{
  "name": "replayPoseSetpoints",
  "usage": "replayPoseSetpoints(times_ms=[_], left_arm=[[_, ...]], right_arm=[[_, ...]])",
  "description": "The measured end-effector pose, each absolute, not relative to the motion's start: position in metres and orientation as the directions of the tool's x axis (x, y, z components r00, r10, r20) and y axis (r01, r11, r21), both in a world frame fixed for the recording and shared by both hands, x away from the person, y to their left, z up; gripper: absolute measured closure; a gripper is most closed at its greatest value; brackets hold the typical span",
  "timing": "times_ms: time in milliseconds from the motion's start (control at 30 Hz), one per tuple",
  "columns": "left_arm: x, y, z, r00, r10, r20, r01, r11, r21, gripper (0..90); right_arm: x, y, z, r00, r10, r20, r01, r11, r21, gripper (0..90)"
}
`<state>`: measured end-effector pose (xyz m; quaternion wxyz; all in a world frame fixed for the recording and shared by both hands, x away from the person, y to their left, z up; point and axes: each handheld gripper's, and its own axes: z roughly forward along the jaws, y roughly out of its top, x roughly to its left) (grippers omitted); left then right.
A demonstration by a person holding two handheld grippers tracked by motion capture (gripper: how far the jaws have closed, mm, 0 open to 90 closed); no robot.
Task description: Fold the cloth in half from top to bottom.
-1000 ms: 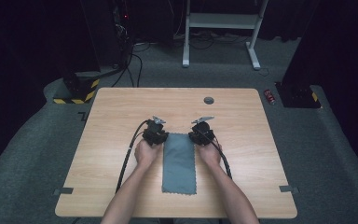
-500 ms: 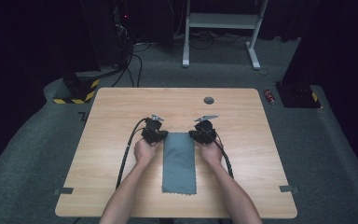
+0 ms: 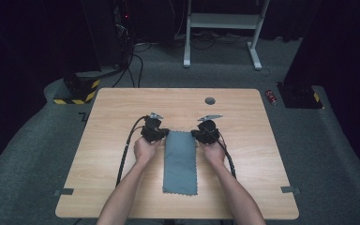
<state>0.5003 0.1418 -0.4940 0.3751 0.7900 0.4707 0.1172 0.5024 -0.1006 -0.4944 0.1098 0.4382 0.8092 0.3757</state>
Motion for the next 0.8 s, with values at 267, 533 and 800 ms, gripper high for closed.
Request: replayPoseSetpoints(times_ms=[267,533,800], left_arm=[[0.499,0.147,-0.487,0.529,0.829,-0.181,0.646,-0.255,0.719,89.3],[0.499,0.151,-0.482,0.537,0.815,-0.219,0.643,-0.227,0.731,89.2],[0.502,0.143,-0.464,0.562,0.809,-0.173,0.623,-0.276,0.732,89.2]], right_arm=[[0.502,-0.096,-0.482,-0.611,0.781,0.127,0.605,0.358,0.711,88.8],[0.502,-0.099,-0.475,-0.617,0.776,0.130,0.595,0.352,0.722,88.8],[0.502,-0.104,-0.464,-0.610,0.783,0.122,0.593,0.349,0.726,88.8]])
